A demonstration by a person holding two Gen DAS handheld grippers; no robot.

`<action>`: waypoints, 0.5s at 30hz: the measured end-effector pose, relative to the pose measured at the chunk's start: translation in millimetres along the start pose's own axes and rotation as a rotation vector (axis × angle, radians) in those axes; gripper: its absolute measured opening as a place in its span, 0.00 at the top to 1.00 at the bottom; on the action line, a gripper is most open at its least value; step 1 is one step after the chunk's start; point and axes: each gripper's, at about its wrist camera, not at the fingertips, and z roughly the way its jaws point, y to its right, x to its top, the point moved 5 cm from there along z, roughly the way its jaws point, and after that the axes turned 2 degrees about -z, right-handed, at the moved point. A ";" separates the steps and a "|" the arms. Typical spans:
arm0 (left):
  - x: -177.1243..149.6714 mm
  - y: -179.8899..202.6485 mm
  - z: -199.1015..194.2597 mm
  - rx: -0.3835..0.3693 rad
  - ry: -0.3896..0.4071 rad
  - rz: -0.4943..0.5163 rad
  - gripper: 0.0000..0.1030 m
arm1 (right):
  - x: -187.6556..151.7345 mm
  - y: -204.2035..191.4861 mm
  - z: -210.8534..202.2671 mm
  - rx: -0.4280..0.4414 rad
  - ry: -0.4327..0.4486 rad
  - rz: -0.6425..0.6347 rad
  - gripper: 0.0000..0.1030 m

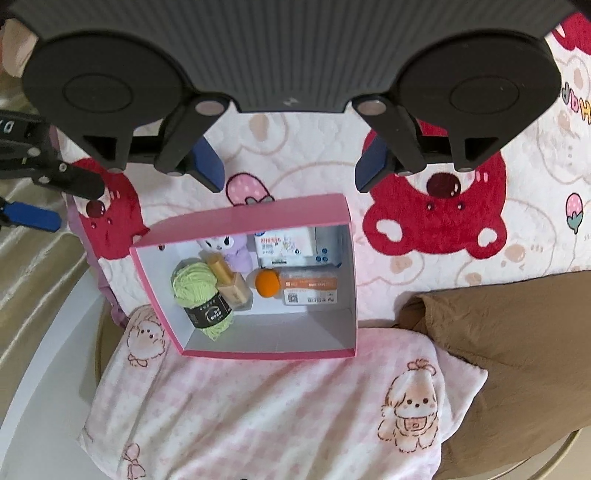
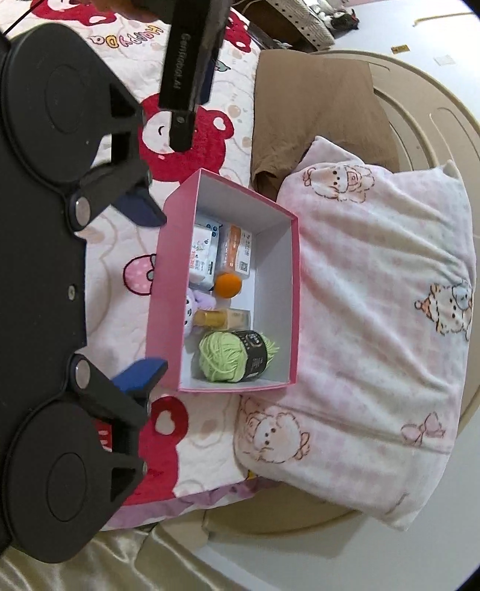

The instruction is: Organize objects

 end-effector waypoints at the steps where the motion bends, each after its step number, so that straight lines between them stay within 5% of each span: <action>1: -3.1 0.2 -1.3 0.002 0.000 0.003 0.24 | -2.8 0.5 -1.9 -0.026 0.010 0.002 0.17; 15: -36.5 4.0 1.2 0.030 -0.006 0.014 0.07 | -29.9 2.7 6.0 -0.068 -0.011 0.058 0.09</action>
